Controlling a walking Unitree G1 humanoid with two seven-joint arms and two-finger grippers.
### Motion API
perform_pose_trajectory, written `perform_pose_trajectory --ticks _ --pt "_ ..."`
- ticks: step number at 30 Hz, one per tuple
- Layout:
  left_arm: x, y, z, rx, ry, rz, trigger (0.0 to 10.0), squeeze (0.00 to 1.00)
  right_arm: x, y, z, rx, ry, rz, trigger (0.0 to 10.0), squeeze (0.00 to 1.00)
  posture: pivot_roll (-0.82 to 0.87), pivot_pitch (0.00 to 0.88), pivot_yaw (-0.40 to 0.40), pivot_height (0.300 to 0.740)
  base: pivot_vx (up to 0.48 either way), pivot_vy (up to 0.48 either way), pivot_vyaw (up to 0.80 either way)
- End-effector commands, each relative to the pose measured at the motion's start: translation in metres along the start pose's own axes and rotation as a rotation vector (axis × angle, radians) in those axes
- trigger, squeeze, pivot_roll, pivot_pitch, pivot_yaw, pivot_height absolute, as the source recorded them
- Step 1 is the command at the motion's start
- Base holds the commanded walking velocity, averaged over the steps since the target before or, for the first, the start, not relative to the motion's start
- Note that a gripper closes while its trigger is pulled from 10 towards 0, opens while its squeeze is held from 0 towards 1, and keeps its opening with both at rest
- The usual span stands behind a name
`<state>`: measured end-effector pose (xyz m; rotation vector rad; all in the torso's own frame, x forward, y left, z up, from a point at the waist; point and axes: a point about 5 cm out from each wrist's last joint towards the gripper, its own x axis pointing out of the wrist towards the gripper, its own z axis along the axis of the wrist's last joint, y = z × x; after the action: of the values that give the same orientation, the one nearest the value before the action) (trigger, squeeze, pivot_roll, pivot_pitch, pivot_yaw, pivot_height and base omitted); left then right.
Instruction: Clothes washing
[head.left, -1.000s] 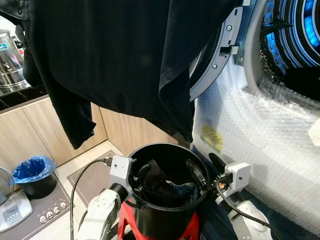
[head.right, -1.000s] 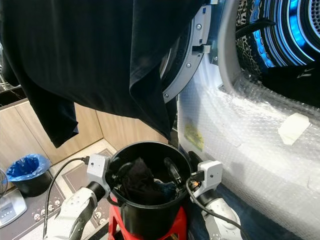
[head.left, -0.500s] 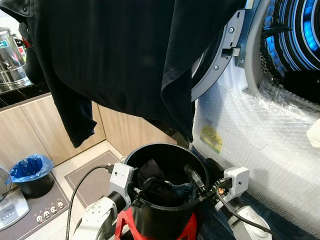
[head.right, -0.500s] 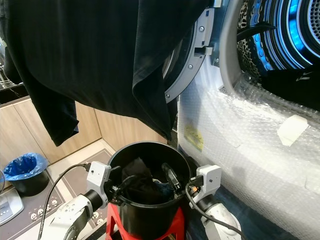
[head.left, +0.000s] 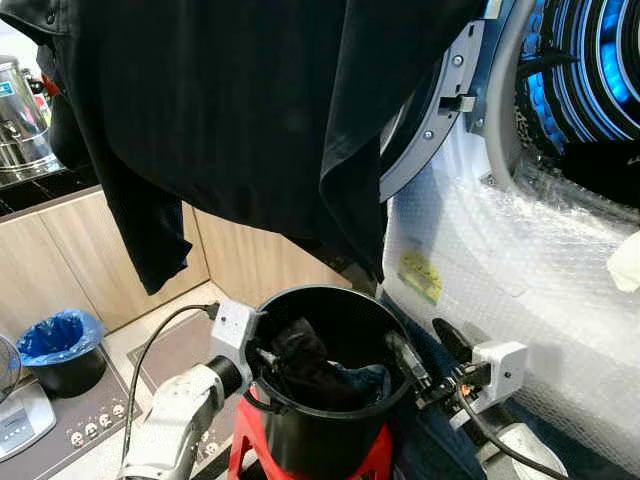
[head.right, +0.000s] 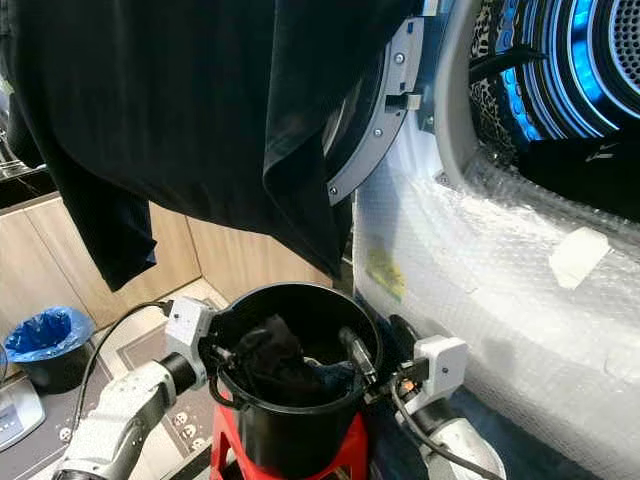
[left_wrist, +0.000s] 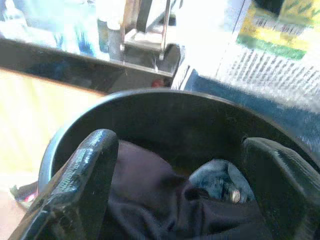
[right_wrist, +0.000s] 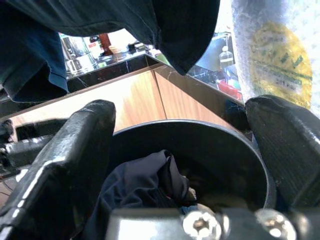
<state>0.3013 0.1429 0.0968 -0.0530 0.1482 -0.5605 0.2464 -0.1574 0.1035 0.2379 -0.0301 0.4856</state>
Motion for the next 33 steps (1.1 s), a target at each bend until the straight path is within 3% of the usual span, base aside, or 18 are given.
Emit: perform_pose_trajectory --ticks 1,7,14,19,23,29,33 --pt "-0.001 0.007 0.008 -0.012 0.027 -0.025 10.0 0.0 -0.003 -0.001 0.007 -0.004 -0.009 -0.005 10.0 0.0 -0.1 0.0 -0.02 0.74 0.0 0.0 0.0" --pt "-0.004 0.025 0.012 -0.031 0.147 -0.026 10.0 0.0 -0.01 0.003 0.016 -0.004 -0.004 -0.001 10.0 0.0 -0.1 0.0 -0.024 0.74 0.0 0.0 0.0" --pt "-0.003 0.04 0.024 -0.038 0.177 -0.003 10.0 0.0 -0.016 0.006 0.018 0.0 0.006 -0.012 10.0 0.0 -0.1 0.014 -0.018 0.74 0.0 0.0 0.0" --pt "-0.001 0.056 0.023 -0.094 0.314 0.026 10.0 0.0 -0.022 0.016 0.02 0.022 0.021 -0.014 10.0 0.0 -0.11 0.055 -0.013 0.74 0.0 0.0 0.0" --pt "0.004 0.059 0.022 -0.124 0.371 0.011 10.0 0.0 -0.024 0.02 0.021 0.033 0.024 -0.015 10.0 0.0 -0.11 0.082 -0.015 0.74 0.0 0.0 0.0" --pt "0.022 0.059 0.029 -0.1 0.441 -0.046 10.0 0.0 -0.035 0.031 0.02 0.058 0.047 -0.036 10.0 0.0 -0.14 0.116 -0.007 0.74 0.0 0.0 0.0" --pt "0.029 0.056 0.036 -0.063 0.439 -0.07 10.0 0.0 -0.039 0.033 0.02 0.061 0.052 -0.048 10.0 0.0 -0.15 0.121 -0.004 0.74 0.0 0.0 0.0"
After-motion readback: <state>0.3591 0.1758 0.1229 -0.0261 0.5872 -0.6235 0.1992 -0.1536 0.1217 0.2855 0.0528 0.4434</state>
